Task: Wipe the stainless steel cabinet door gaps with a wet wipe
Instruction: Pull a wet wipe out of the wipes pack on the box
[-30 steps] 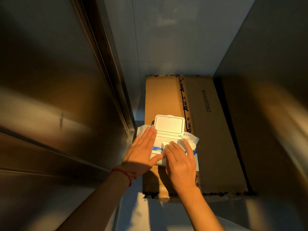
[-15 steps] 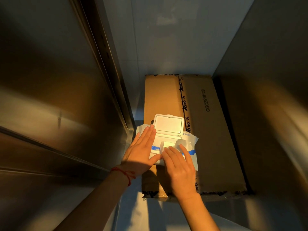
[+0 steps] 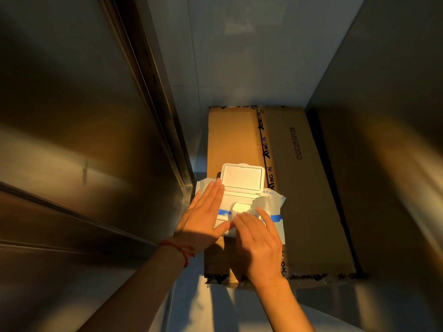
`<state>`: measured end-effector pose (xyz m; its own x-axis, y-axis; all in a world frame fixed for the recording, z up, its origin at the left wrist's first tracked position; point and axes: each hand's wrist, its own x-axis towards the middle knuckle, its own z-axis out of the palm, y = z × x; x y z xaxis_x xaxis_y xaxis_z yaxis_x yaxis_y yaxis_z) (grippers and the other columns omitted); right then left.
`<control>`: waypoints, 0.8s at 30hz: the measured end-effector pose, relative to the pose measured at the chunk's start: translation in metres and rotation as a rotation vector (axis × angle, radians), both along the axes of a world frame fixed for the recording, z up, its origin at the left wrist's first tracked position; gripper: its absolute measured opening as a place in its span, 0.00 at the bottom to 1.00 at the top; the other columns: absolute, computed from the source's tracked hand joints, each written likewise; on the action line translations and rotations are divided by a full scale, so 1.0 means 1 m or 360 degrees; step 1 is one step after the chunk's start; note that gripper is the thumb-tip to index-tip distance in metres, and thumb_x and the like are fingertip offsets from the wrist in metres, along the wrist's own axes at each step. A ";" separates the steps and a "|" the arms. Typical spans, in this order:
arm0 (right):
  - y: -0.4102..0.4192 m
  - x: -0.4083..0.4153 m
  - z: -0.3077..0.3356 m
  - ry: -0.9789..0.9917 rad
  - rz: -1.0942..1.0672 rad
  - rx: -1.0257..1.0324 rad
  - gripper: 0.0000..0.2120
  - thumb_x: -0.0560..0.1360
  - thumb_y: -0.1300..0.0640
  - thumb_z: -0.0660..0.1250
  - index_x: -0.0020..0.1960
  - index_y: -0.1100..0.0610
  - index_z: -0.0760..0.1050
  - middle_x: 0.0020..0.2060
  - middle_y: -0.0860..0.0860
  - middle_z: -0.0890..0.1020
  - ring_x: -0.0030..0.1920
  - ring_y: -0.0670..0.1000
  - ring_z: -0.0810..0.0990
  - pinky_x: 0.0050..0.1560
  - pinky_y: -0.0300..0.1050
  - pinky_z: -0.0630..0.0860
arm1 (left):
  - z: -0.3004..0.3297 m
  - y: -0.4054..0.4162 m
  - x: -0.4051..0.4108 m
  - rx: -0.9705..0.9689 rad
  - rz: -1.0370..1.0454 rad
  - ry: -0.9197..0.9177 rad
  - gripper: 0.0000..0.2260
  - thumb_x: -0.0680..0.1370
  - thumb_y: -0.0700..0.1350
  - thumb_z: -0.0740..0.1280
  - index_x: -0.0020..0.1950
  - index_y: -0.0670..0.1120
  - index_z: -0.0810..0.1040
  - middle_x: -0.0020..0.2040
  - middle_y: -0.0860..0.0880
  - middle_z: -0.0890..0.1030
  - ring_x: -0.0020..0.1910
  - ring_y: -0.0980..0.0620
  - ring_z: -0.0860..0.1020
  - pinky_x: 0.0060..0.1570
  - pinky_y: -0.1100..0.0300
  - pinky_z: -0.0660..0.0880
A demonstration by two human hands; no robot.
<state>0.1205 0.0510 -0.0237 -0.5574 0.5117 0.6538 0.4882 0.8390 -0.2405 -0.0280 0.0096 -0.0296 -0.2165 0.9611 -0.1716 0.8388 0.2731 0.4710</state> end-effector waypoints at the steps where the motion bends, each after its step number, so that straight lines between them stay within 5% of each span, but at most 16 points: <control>1: -0.001 0.000 0.001 0.0015 0.0007 -0.0008 0.11 0.72 0.57 0.68 0.42 0.64 0.83 0.39 0.57 0.85 0.41 0.53 0.85 0.57 0.60 0.71 | 0.000 0.000 0.000 0.0001 -0.0002 0.0008 0.35 0.71 0.63 0.48 0.68 0.51 0.33 0.71 0.55 0.34 0.70 0.59 0.35 0.66 0.66 0.31; 6: -0.005 0.000 0.004 0.0112 0.0050 -0.0023 0.19 0.79 0.52 0.61 0.41 0.64 0.84 0.39 0.57 0.85 0.41 0.53 0.85 0.55 0.60 0.72 | 0.002 -0.001 -0.001 0.0015 -0.0038 0.0063 0.33 0.74 0.62 0.49 0.69 0.51 0.32 0.70 0.55 0.33 0.69 0.59 0.33 0.61 0.71 0.26; 8: -0.005 0.002 0.003 0.0126 0.0084 -0.0003 0.11 0.70 0.55 0.73 0.41 0.65 0.84 0.40 0.58 0.85 0.43 0.55 0.85 0.54 0.59 0.73 | 0.003 -0.001 -0.001 0.0021 -0.0030 0.0063 0.33 0.72 0.61 0.48 0.69 0.51 0.32 0.69 0.56 0.33 0.70 0.59 0.33 0.63 0.69 0.28; 13: -0.006 0.007 0.002 0.0107 0.0181 -0.0058 0.21 0.53 0.64 0.83 0.43 0.67 0.83 0.43 0.60 0.85 0.44 0.58 0.85 0.51 0.57 0.75 | 0.004 -0.001 -0.001 0.0013 -0.0026 0.0063 0.32 0.72 0.60 0.47 0.68 0.52 0.32 0.69 0.56 0.33 0.71 0.58 0.35 0.68 0.64 0.32; 16: -0.004 0.008 0.003 0.0109 0.0193 -0.0060 0.19 0.54 0.64 0.82 0.43 0.67 0.83 0.43 0.60 0.84 0.44 0.58 0.85 0.50 0.57 0.76 | 0.003 -0.002 0.000 0.0008 -0.0025 0.0072 0.32 0.72 0.60 0.47 0.68 0.52 0.32 0.69 0.56 0.33 0.71 0.59 0.34 0.68 0.65 0.31; 19: -0.004 0.009 0.002 0.0138 0.0195 -0.0055 0.09 0.68 0.62 0.74 0.44 0.67 0.83 0.44 0.60 0.84 0.45 0.58 0.84 0.50 0.56 0.77 | 0.004 -0.001 0.000 -0.0026 -0.0028 0.0093 0.33 0.72 0.60 0.46 0.68 0.51 0.31 0.69 0.55 0.32 0.70 0.59 0.34 0.67 0.65 0.30; 24: -0.003 0.011 0.002 0.0114 0.0216 -0.0057 0.13 0.70 0.57 0.66 0.45 0.67 0.83 0.44 0.60 0.84 0.46 0.58 0.84 0.49 0.55 0.78 | 0.006 -0.001 0.000 -0.0045 -0.0031 0.0107 0.34 0.71 0.61 0.46 0.70 0.50 0.33 0.71 0.54 0.33 0.73 0.56 0.36 0.69 0.63 0.33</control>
